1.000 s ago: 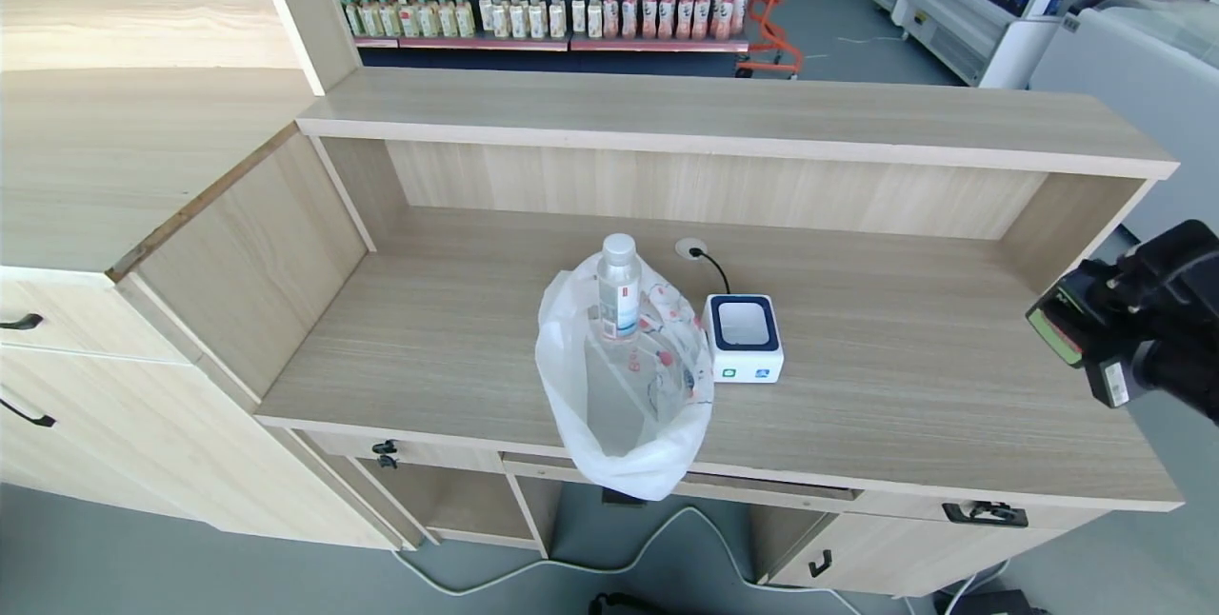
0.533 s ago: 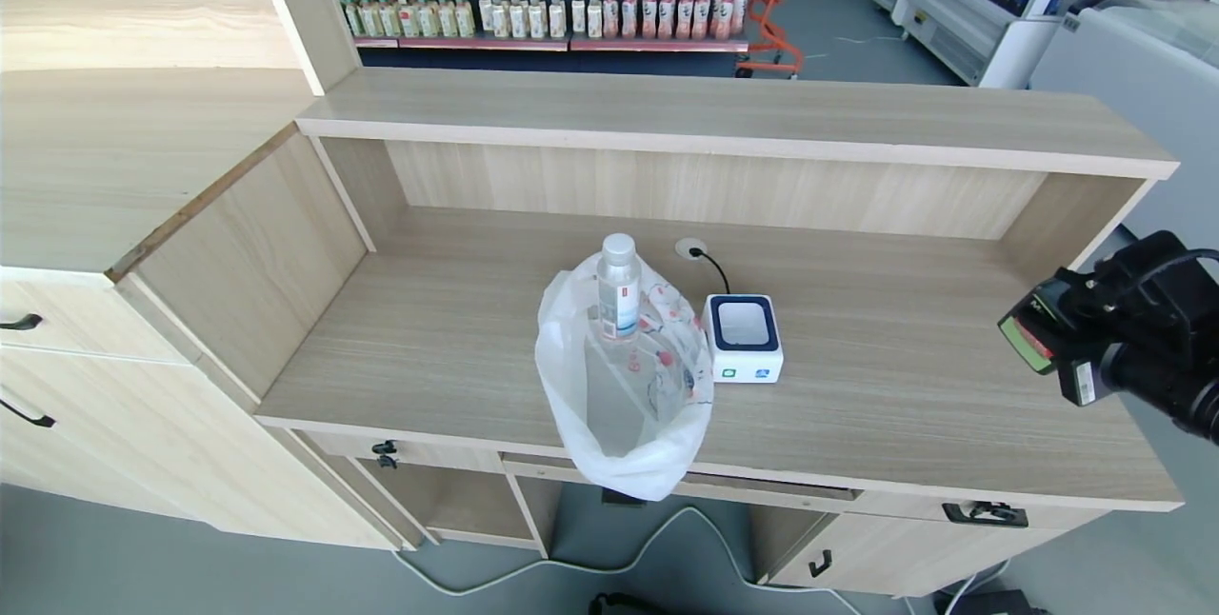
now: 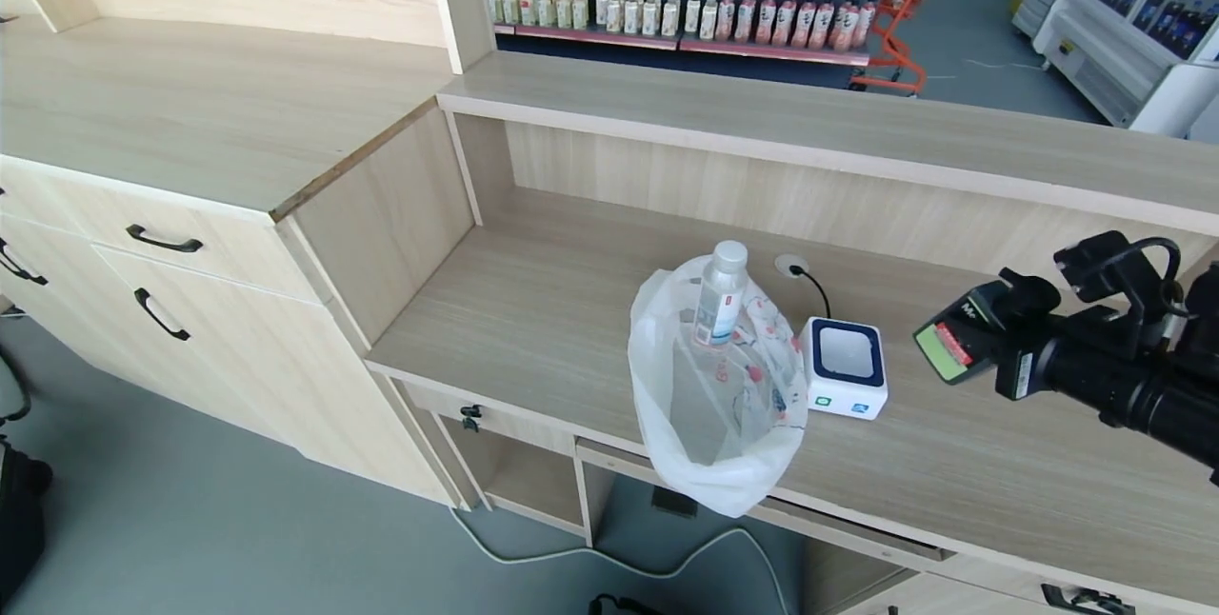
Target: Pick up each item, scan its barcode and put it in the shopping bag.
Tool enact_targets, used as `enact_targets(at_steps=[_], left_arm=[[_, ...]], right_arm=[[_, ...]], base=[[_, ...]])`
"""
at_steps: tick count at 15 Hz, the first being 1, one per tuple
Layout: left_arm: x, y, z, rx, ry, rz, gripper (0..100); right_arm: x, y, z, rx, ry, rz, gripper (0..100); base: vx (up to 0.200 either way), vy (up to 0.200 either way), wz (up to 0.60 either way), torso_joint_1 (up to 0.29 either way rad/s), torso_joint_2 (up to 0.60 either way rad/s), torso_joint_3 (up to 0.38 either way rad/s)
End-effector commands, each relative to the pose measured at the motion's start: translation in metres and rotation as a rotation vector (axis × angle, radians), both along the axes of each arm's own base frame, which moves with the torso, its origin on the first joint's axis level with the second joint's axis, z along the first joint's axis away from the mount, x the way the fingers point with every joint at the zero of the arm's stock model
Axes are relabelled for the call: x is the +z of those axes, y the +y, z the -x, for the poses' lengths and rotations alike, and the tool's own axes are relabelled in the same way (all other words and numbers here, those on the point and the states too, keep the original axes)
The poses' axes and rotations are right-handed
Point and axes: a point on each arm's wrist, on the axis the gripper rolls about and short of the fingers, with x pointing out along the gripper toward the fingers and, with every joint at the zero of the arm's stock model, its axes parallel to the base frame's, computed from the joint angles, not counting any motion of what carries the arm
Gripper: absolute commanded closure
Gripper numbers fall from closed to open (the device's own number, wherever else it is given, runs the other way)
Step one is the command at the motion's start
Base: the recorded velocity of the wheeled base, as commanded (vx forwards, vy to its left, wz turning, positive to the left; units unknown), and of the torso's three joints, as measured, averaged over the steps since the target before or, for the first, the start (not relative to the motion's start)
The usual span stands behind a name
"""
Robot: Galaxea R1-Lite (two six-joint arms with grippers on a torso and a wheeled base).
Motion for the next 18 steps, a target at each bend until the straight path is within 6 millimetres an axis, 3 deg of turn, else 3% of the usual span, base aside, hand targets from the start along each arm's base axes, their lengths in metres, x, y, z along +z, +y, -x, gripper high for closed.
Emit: enact_targets(at_steps=[1, 3, 8, 18], left_arm=[[0.0, 0.0, 0.0, 0.002, -0.001, 0.0, 0], [0.0, 0.0, 0.0, 0.002, -0.001, 0.0, 0], [0.0, 0.0, 0.0, 0.002, -0.001, 0.0, 0], [0.0, 0.0, 0.0, 0.002, -0.001, 0.0, 0]], right_arm=[[-0.013, 0.011, -0.026, 0.066, 0.081, -0.182, 100], [-0.018, 0.014, -0.046, 0.055, 0.123, -0.332, 100], [-0.039, 0.009, -0.075, 0.027, 0.177, -0.377, 100], [-0.051, 0.018, -0.094, 0.041, 0.217, -0.426, 100]], base=[[0.0, 0.0, 0.0, 0.0, 0.0, 0.0], [0.0, 0.0, 0.0, 0.0, 0.0, 0.0], [0.0, 0.0, 0.0, 0.0, 0.0, 0.0], [0.0, 0.0, 0.0, 0.0, 0.0, 0.0]])
